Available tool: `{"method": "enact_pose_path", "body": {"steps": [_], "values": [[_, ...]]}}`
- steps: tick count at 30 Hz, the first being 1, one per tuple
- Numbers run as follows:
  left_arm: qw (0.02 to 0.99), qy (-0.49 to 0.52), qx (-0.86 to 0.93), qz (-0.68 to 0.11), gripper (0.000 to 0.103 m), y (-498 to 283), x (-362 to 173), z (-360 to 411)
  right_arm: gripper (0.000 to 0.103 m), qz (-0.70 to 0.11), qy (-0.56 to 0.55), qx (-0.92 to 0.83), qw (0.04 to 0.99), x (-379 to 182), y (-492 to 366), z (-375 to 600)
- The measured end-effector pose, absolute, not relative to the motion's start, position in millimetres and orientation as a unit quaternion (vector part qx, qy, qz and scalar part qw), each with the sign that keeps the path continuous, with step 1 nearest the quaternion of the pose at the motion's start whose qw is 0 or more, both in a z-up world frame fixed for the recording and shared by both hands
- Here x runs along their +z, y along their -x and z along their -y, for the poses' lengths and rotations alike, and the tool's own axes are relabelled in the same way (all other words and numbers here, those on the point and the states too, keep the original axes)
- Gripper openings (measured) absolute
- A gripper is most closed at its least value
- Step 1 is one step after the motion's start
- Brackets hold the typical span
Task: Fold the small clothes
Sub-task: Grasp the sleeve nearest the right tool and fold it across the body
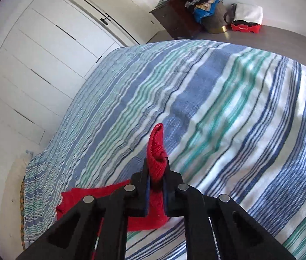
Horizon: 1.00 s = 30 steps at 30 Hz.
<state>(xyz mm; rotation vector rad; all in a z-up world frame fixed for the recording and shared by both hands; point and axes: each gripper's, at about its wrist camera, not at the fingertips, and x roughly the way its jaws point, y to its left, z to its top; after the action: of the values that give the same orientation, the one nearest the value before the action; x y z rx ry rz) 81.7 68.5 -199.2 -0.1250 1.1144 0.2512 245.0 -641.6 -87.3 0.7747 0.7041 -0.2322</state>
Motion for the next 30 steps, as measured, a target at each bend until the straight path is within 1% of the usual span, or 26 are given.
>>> {"method": "enact_pose_path", "body": {"steps": [4, 7, 10, 13, 15, 16, 17, 18, 19, 22, 23, 24, 26, 27, 28, 30], "values": [[0.839, 0.065, 0.116, -0.528, 0.103, -82, -199, -70, 0.009, -0.322, -0.297, 0.010, 0.899, -10, -286, 557], [0.838, 0.068, 0.114, -0.530, 0.103, -83, -199, -72, 0.009, -0.329, -0.244, 0.103, 0.906, 25, -309, 469], [0.838, 0.071, 0.109, -0.530, 0.103, -82, -198, -73, 0.009, -0.344, -0.205, 0.185, 0.897, 38, -324, 381], [0.838, 0.074, 0.106, -0.530, 0.103, -82, -197, -74, 0.009, -0.363, -0.168, 0.252, 0.881, 32, -332, 299], [0.837, 0.074, 0.105, -0.531, 0.103, -82, -197, -75, 0.016, -0.388, -0.146, 0.300, 0.859, 17, -338, 248], [0.837, 0.075, 0.104, -0.531, 0.103, -81, -196, -74, 0.041, -0.414, -0.149, 0.330, 0.835, 4, -343, 229], [0.837, 0.075, 0.104, -0.532, 0.103, -80, -196, -74, 0.075, -0.437, -0.156, 0.350, 0.814, -10, -346, 216], [0.837, 0.075, 0.103, -0.532, 0.103, -80, -196, -74, 0.078, -0.444, -0.163, 0.359, 0.805, -19, -347, 210], [0.837, 0.076, 0.103, -0.532, 0.103, -79, -196, -74, 0.077, -0.445, -0.166, 0.363, 0.802, -23, -347, 209], [0.837, 0.076, 0.101, -0.532, 0.103, -80, -197, -75, 0.075, -0.441, -0.200, 0.332, 0.810, -38, -347, 245], [0.837, 0.076, 0.101, -0.532, 0.103, -80, -197, -75, 0.071, -0.442, -0.218, 0.309, 0.814, -43, -350, 266], [0.837, 0.076, 0.101, -0.533, 0.103, -80, -197, -75, 0.068, -0.444, -0.237, 0.288, 0.815, -50, -353, 284], [0.836, 0.076, 0.102, -0.533, 0.103, -80, -198, -75, 0.056, -0.455, -0.277, 0.251, 0.808, -67, -357, 320], [0.836, 0.075, 0.103, -0.533, 0.103, -81, -198, -75, 0.053, -0.464, -0.298, 0.241, 0.798, -79, -357, 336], [0.836, 0.075, 0.104, -0.534, 0.103, -81, -198, -74, 0.048, -0.477, -0.317, 0.235, 0.786, -93, -357, 348], [0.835, 0.074, 0.106, -0.534, 0.103, -83, -198, -75, 0.047, -0.500, -0.347, 0.217, 0.763, -127, -354, 365]]}}
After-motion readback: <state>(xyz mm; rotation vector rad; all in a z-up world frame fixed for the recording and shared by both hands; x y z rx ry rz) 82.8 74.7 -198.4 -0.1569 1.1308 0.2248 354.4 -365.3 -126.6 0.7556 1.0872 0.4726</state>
